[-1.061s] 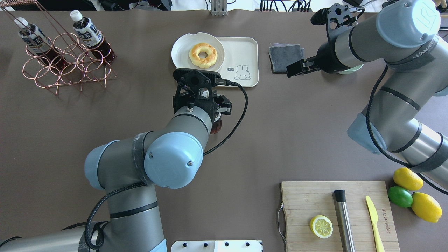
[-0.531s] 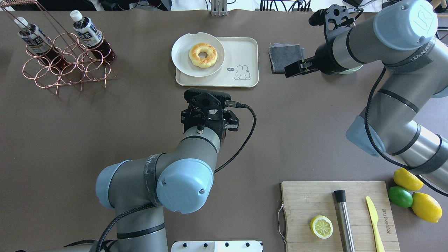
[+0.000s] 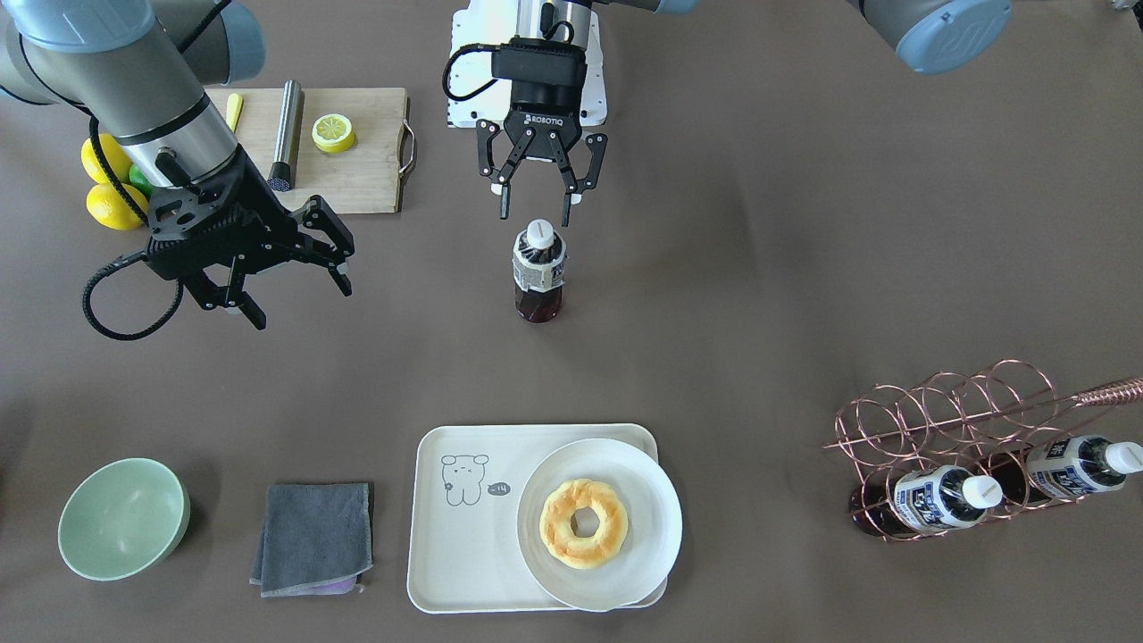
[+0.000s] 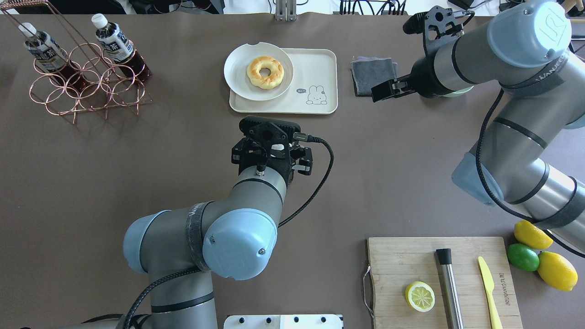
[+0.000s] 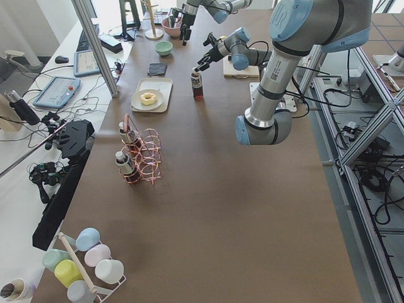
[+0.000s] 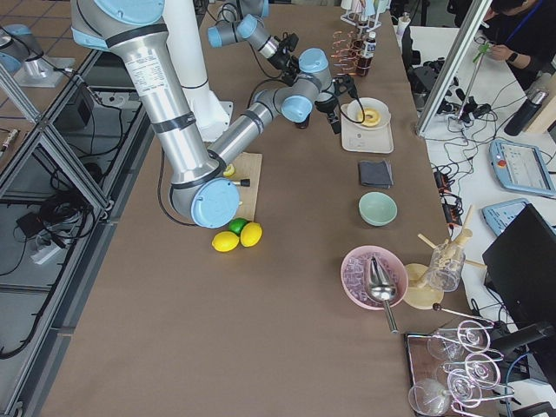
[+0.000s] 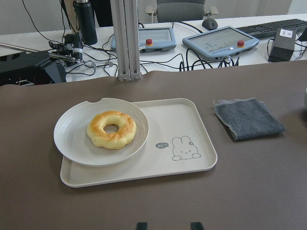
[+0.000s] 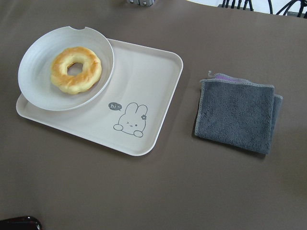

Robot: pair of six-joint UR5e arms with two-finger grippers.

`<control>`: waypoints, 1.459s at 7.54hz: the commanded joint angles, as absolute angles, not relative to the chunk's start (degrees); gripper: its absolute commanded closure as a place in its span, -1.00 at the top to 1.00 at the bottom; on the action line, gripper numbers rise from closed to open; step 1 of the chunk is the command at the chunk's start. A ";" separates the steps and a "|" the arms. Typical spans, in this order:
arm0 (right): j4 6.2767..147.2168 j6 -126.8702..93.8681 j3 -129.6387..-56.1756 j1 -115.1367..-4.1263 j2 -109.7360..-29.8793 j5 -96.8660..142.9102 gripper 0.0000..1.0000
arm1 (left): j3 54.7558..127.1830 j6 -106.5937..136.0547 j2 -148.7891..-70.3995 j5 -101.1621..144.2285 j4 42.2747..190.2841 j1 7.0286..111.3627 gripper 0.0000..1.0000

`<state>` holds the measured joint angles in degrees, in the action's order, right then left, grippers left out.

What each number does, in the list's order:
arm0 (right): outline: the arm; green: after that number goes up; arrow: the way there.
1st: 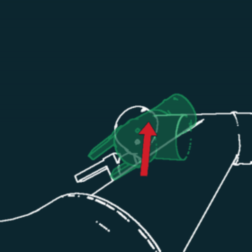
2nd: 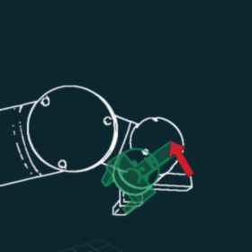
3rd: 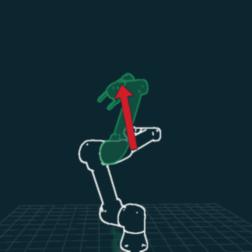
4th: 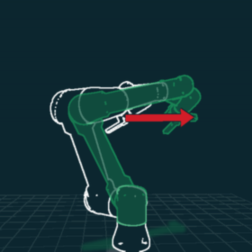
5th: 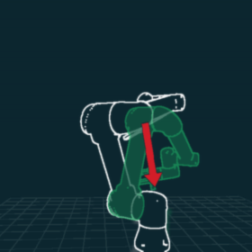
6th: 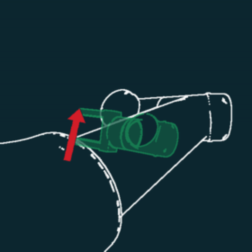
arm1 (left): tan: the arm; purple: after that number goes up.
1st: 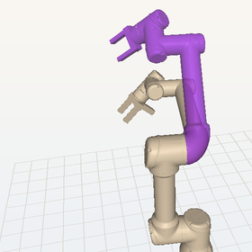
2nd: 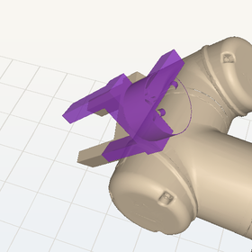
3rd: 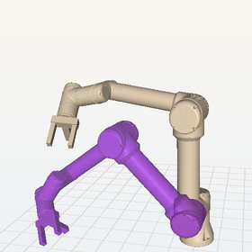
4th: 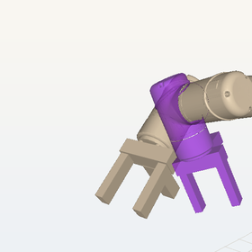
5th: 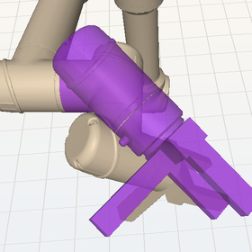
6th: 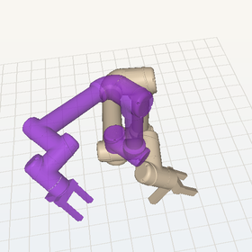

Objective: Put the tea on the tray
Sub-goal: 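Carry the bottle with the left gripper toward the tray while the right arm approaches, then set the bottle upright on the table and withdraw the left gripper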

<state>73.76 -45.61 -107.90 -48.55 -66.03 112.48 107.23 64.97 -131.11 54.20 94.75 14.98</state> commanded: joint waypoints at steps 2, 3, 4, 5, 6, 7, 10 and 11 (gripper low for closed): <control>73.74 -47.01 -107.93 -48.25 -64.70 112.41 1.00 | 115.00 64.51 -127.30 54.58 94.66 15.90 0.93; 73.83 -50.59 -107.93 -46.51 -62.43 111.63 1.00 | 118.88 64.25 -123.26 56.84 94.83 17.82 0.93; 73.83 -52.45 -107.84 -44.32 -60.84 108.66 1.00 | 122.31 62.68 -121.22 62.69 94.83 20.10 0.93; 74.26 -54.38 -107.75 -42.73 -59.17 107.15 1.00 | 124.43 63.01 -119.55 71.54 94.92 25.00 0.93; 78.27 -55.19 -107.93 -42.19 -55.50 106.70 1.00 | 125.50 62.58 -116.40 81.55 94.83 31.31 0.94; 83.18 -57.37 -108.02 -39.84 -51.02 104.09 1.00 | 125.86 61.97 -113.24 90.52 94.40 37.99 0.94; 84.29 -59.68 -108.98 -32.19 -48.34 95.74 1.00 | 125.43 45.60 -97.79 105.49 94.39 50.91 0.99; 85.16 -59.68 -108.98 -29.56 -47.38 92.41 1.00 | 125.07 34.74 -91.91 112.78 94.39 57.59 1.00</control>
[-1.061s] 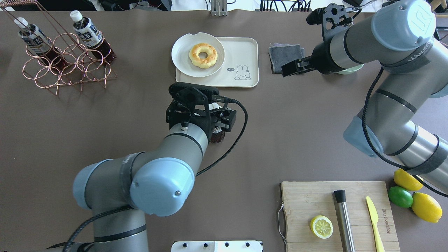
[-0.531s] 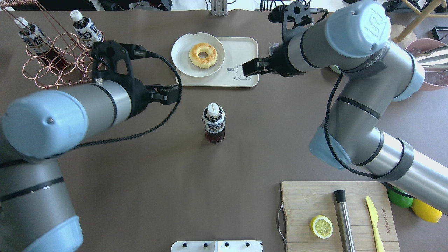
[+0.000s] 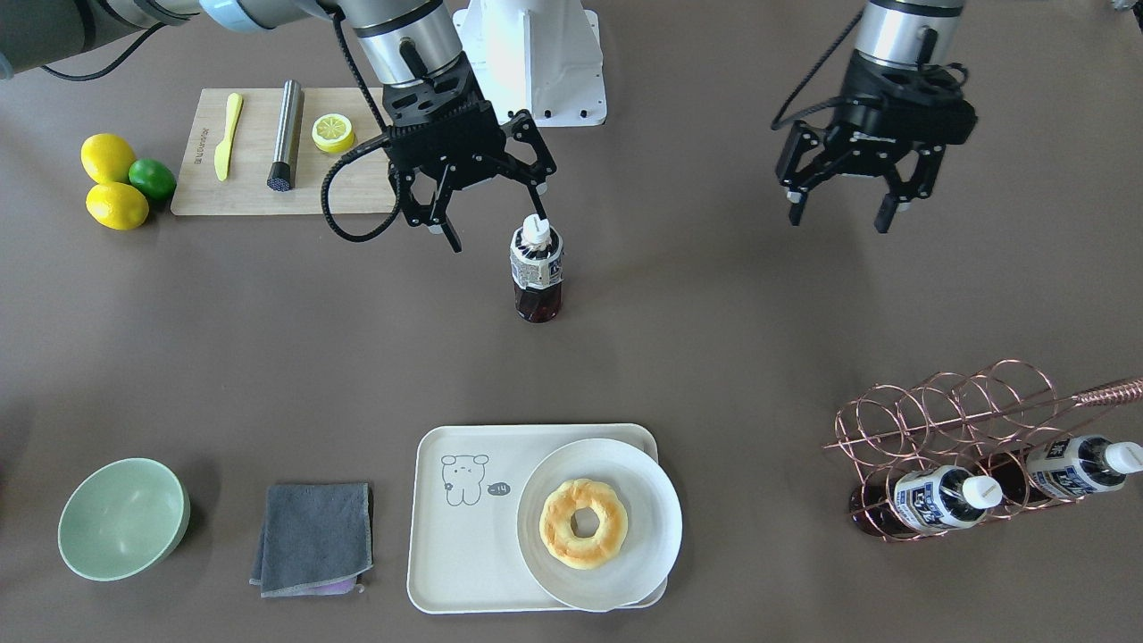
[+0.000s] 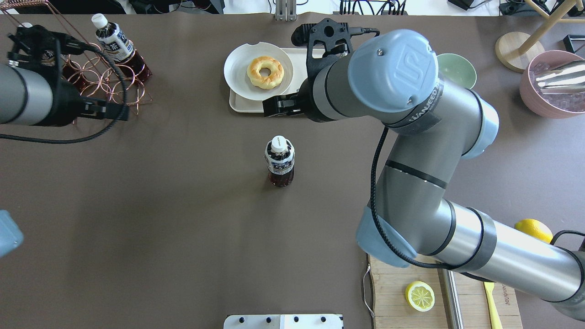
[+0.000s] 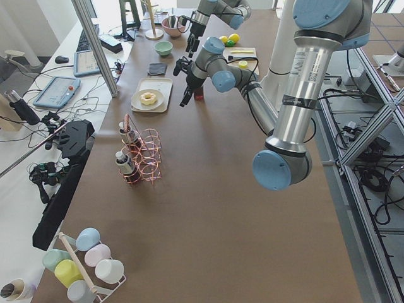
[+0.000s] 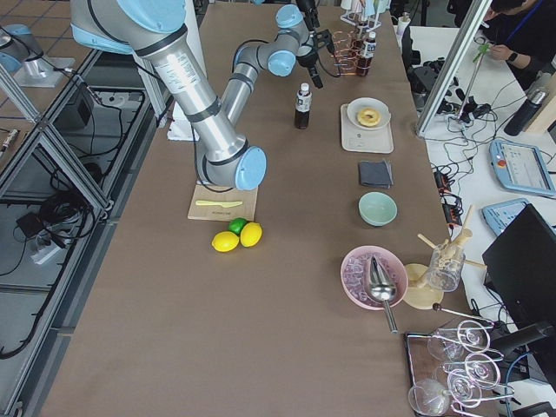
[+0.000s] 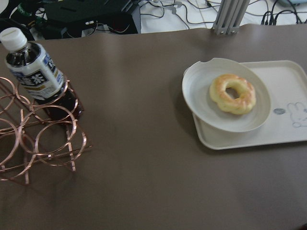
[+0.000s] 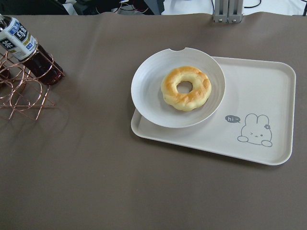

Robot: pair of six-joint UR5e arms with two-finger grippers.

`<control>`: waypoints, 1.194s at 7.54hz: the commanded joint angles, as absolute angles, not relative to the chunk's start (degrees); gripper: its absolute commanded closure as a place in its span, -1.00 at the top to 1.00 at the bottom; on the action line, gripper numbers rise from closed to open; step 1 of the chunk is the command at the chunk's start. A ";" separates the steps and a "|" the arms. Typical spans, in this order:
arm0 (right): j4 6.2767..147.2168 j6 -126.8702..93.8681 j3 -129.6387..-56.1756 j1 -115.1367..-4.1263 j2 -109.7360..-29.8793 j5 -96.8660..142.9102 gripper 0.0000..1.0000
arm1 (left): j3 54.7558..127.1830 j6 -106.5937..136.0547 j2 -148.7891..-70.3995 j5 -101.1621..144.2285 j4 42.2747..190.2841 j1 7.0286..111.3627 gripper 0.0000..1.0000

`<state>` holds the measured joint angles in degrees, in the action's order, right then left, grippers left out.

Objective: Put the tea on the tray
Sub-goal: 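Set the bottle upright on the table and withdraw the left gripper, then grasp the standing tea bottle with the right gripper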

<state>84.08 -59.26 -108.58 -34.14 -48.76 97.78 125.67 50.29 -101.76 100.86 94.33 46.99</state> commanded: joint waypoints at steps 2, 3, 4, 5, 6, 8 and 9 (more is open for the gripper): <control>93.57 -59.59 -108.64 -25.68 -43.43 85.64 1.00 | 117.90 8.21 -85.01 121.79 95.01 73.67 1.00; 93.95 -59.59 -108.28 -23.14 -43.68 81.17 1.00 | 113.95 1.13 -85.16 122.95 95.01 78.53 1.00; 94.39 -59.59 -107.41 -21.20 -44.03 77.03 1.00 | 111.82 -2.95 -85.34 123.22 95.10 80.31 1.00; 94.39 -59.50 -105.92 -20.49 -44.29 73.95 1.00 | 111.54 -3.51 -85.08 123.22 95.10 80.51 1.00; 94.22 -59.50 -105.39 -20.48 -44.82 73.31 1.00 | 111.53 -3.52 -84.90 123.22 95.62 80.59 1.00; 93.60 -59.59 -105.38 -20.48 -45.44 73.21 0.85 | 111.45 -3.43 -84.90 123.22 95.80 80.60 1.00; 93.60 -59.68 -105.38 -20.48 -45.44 73.21 0.70 | 111.53 -3.43 -84.90 123.31 95.80 80.60 1.00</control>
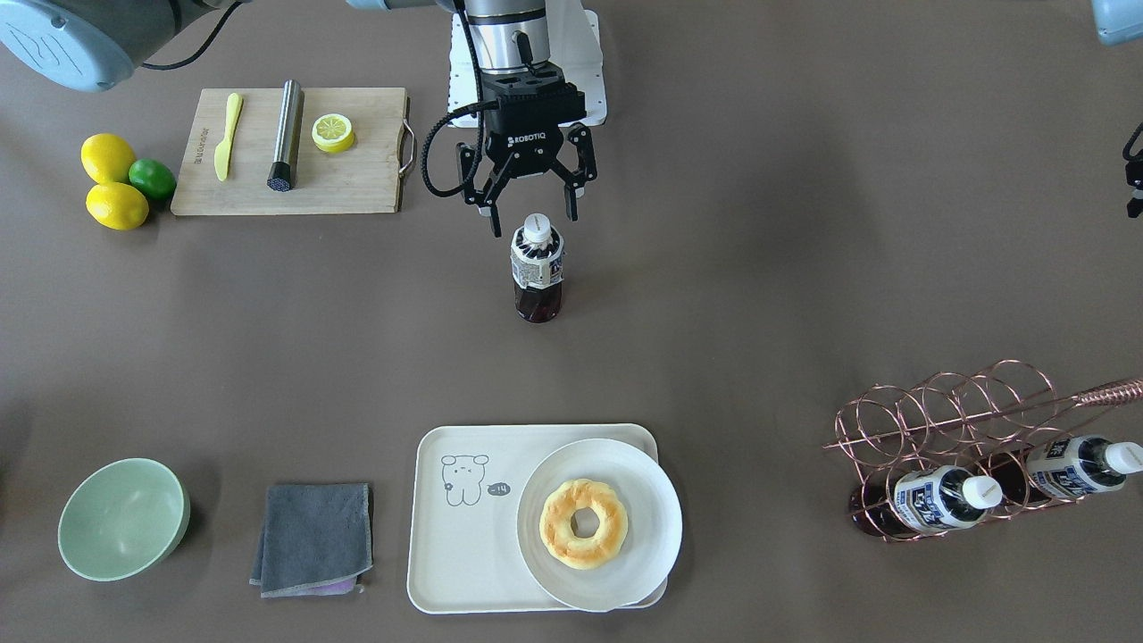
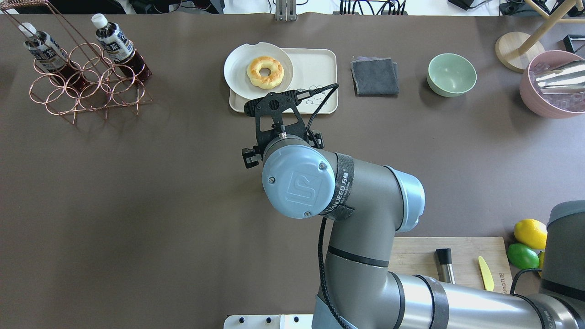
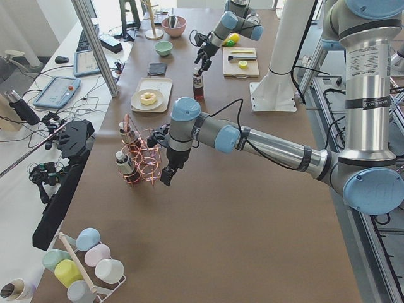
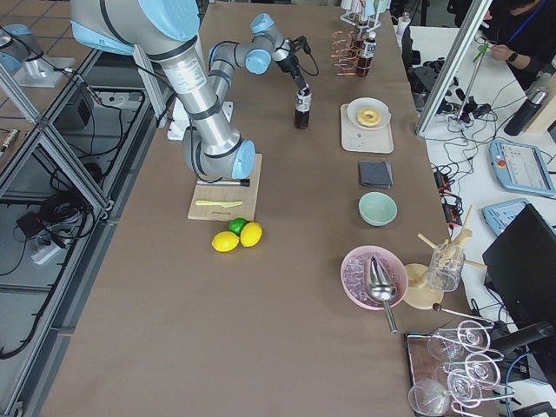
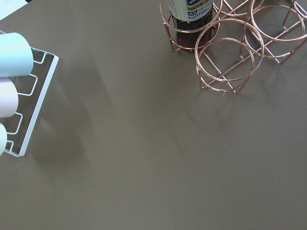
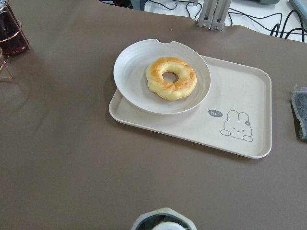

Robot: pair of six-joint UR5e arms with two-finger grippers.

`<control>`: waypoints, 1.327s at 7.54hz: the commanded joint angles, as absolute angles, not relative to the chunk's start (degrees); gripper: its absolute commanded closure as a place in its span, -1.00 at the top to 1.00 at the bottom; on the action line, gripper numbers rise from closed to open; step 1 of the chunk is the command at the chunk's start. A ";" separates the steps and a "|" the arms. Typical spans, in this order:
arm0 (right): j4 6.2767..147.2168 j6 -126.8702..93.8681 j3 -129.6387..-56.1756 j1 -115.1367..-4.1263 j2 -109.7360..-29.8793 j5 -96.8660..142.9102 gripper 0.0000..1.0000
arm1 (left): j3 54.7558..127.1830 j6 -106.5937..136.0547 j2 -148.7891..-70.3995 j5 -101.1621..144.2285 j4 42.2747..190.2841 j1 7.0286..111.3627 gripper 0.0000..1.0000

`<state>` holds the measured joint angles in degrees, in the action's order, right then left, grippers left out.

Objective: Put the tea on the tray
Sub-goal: 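Grasp the standing tea bottle with the right gripper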

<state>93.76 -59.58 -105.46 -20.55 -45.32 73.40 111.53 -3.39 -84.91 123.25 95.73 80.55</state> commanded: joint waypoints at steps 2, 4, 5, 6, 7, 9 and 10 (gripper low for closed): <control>93.60 -59.59 -105.38 -20.48 -45.18 73.21 0.67 | 111.62 -3.51 -84.90 123.31 95.89 80.60 1.00; 93.52 -59.59 -105.38 -20.48 -45.18 73.21 0.67 | 111.53 -3.52 -84.90 123.31 95.89 80.60 1.00; 93.52 -59.59 -105.38 -20.57 -45.35 73.21 0.67 | 111.53 -3.52 -84.90 123.31 95.89 80.60 1.00; 93.52 -59.50 -105.38 -20.57 -45.35 73.21 0.66 | 111.53 -3.52 -84.90 123.31 95.89 80.60 1.00; 93.52 -59.50 -105.38 -20.65 -45.35 73.30 0.66 | 111.53 -3.52 -84.90 123.31 95.89 80.60 1.00; 93.52 -59.50 -105.29 -20.65 -45.44 73.21 0.47 | 111.53 -3.52 -84.90 123.31 95.89 80.60 1.00; 93.52 -59.50 -105.29 -20.65 -45.35 73.21 0.28 | 111.62 -3.60 -84.90 123.31 95.89 80.60 1.00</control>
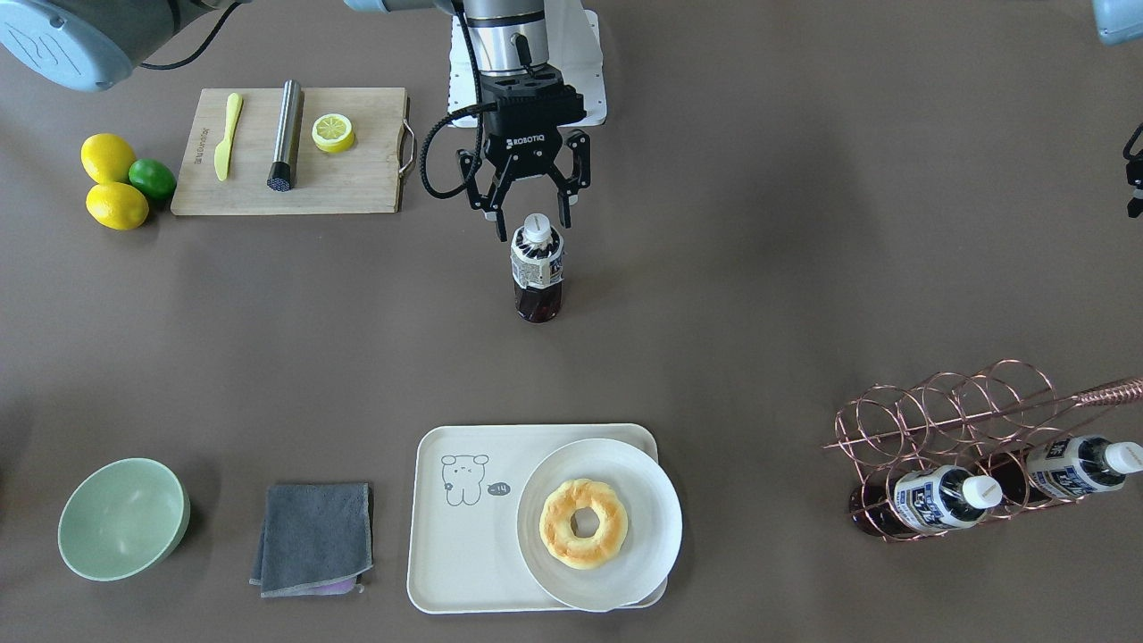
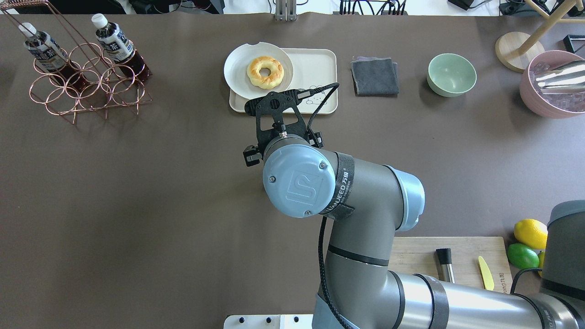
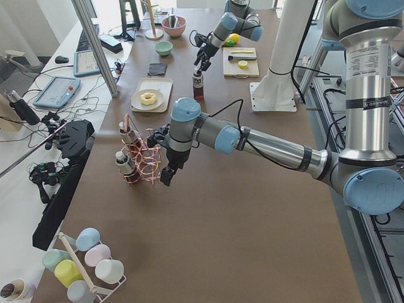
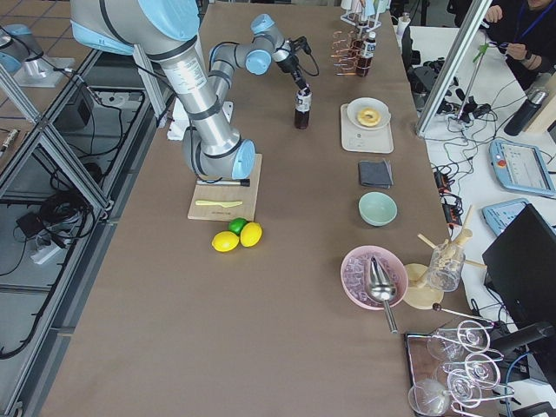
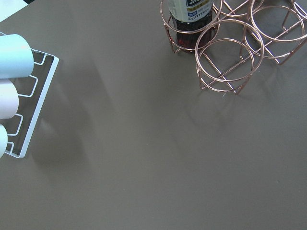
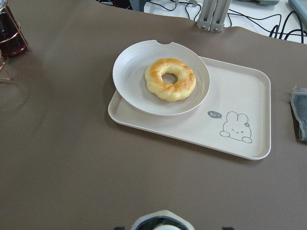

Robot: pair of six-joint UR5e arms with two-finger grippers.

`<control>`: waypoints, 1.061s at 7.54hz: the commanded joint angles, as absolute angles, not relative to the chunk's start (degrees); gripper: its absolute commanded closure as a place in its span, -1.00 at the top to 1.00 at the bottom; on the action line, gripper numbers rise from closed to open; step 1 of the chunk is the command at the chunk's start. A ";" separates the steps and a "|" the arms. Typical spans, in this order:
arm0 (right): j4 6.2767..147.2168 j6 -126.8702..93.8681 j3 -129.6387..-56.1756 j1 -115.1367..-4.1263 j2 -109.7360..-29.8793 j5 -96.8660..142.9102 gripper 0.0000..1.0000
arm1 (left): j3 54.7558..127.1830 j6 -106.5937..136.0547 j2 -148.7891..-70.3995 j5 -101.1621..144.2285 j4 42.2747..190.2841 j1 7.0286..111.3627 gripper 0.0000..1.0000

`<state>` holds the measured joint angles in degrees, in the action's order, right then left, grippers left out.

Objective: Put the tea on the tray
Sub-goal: 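Grasp the standing tea bottle with the right gripper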

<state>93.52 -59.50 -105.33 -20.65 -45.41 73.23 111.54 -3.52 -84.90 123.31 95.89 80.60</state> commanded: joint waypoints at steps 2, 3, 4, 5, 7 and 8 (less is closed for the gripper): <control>93.43 -59.59 -105.29 -20.65 -45.18 73.30 -0.35 | 111.62 -3.60 -84.90 123.31 95.89 80.60 1.00; 93.43 -59.59 -105.29 -20.65 -45.09 73.30 -0.99 | 111.71 -3.60 -84.90 123.31 95.89 80.60 1.00; 93.43 -59.59 -105.29 -20.83 -45.00 73.30 -1.00 | 111.71 -3.60 -84.90 123.31 95.89 80.60 1.00; 93.43 -59.42 -105.55 -21.70 -44.56 73.56 -1.00 | 111.71 -3.60 -84.90 123.31 95.89 80.60 1.00; 93.60 -58.54 -105.64 -27.21 -43.42 77.40 -1.00 | 112.06 -3.52 -84.82 123.31 95.89 80.60 1.00; 93.69 -57.40 -105.47 -31.34 -43.33 80.48 -1.00 | 112.15 -3.52 -84.81 123.31 95.89 80.60 1.00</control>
